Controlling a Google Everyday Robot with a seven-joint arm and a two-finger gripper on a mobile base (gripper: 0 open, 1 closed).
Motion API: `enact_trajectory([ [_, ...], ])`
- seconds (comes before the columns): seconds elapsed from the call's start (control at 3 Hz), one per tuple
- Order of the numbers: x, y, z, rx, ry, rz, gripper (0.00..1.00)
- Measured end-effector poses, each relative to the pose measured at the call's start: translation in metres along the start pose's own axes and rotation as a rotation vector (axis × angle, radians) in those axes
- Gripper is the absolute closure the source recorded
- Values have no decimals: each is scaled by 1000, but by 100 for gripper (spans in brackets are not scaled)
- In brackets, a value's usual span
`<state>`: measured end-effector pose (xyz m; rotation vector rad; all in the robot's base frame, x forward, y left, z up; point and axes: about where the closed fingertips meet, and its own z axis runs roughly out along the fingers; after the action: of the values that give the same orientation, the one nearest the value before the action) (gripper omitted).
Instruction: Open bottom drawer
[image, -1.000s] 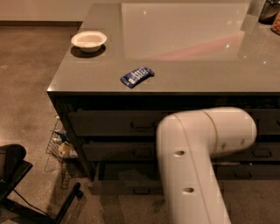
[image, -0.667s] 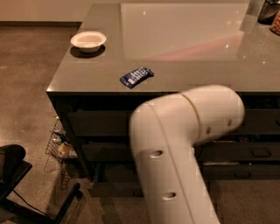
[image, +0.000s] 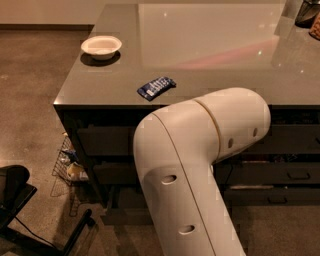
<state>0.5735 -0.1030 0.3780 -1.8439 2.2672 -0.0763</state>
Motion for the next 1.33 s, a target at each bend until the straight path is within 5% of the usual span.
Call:
enact_trajectory([
  [0.33,11,28,25,-96,23,-6,100],
  [0.67,36,75,63,-250,84,-2,100],
  [1.0,59,92,101,-330,116,7,100],
  [1.33,81,64,144,-311,126,29,100],
])
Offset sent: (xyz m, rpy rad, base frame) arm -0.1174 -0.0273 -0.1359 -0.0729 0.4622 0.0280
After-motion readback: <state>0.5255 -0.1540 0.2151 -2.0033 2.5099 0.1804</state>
